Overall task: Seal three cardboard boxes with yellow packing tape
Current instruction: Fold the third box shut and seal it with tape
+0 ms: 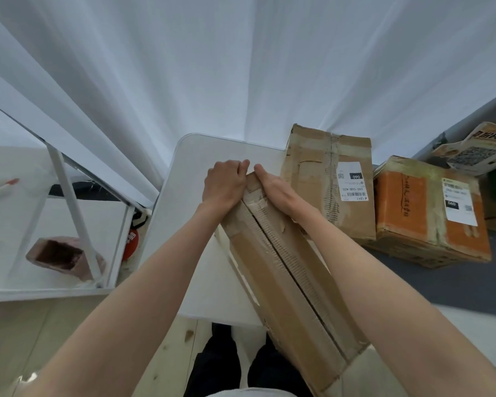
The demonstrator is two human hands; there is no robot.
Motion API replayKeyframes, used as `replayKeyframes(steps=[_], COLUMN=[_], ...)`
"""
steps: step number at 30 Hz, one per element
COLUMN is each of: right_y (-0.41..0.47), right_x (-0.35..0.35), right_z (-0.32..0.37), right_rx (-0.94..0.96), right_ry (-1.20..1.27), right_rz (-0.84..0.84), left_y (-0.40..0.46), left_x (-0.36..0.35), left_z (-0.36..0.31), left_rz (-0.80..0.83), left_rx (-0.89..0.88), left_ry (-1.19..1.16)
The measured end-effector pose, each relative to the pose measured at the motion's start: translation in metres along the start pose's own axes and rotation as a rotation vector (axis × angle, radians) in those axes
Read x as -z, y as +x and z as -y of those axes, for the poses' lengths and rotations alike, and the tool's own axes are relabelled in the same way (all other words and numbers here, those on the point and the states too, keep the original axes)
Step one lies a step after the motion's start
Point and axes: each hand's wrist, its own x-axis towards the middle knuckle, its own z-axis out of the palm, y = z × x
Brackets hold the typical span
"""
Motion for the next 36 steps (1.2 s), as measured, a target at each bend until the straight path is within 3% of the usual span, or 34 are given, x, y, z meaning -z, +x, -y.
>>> replayKeyframes(steps=[2,7,12,14,17,18,26,29,33,36], right_y=[0.000,-0.006,-0.004,-0.003,-0.004,-0.007,-0.031,-0.034,-0.029,-0.032], right_x=[0.000,-0.003,-0.002,0.001,0.000,-0.002,-0.034,-0.057,-0.094,-0.106], right_z=[-0.002,0.001,-0.002,-0.001,0.000,0.002,0.006,0.013,0.014,0.018], right_rx=[0.004,0.010,0.049,0.064,0.000,-0.026,-0.022,0.046,0.108,0.140], right_ry=[0.025,0.049,0.091,0.103,0.164,0.181,0.478,0.453,0.328,0.254], right_rz=[-0.016,-0.045,-0.058,-0.062,-0.053,-0.048,0.152,0.140,0.061,0.060], left_y=[0.006,0.020,0.023,0.025,0.004,-0.012,-0.078,-0.081,-0.097,-0.104], left_x=[0.006,0.034,0.032,0.027,0.018,0.016,0.018,0.032,0.053,0.062], left_z=[0.000,-0.003,0.000,-0.002,-0.011,-0.016,0.000,0.015,0.043,0.066], left_rz=[0.127,0.815,0.892,0.752,0.185,0.102,0.075,0.086,0.103,0.089], left_rx=[0.034,0.267,0.336,0.273,0.061,0.061,0.350,0.435,0.672,0.646], left_ry=[0.021,-0.190,-0.177,0.000,0.369,0.379,0.104,0.051,-0.116,-0.248])
